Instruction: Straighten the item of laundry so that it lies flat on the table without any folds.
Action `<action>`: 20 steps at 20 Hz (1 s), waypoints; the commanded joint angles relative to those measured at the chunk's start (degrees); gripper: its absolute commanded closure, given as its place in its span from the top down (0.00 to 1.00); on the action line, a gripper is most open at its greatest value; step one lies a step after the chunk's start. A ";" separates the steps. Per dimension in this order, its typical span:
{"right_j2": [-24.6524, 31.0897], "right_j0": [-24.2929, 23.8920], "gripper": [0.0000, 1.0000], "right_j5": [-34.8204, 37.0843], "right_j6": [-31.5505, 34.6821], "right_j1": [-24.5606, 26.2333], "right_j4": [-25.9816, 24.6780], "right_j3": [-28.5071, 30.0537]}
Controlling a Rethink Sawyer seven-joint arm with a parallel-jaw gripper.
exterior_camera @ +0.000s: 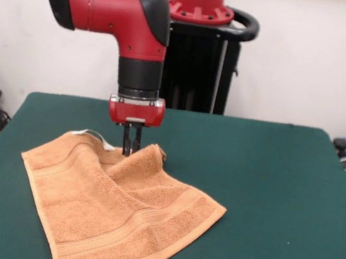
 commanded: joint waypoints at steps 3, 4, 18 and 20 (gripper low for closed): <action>5.36 -0.21 0.00 6.26 -0.77 4.90 -2.41 -7.36; 4.89 0.23 0.00 6.68 -1.01 5.43 -2.40 -8.04; -0.34 6.80 0.00 14.46 -2.87 13.18 -1.79 -18.79; -1.09 7.77 0.00 15.55 -2.43 13.95 -1.67 -19.83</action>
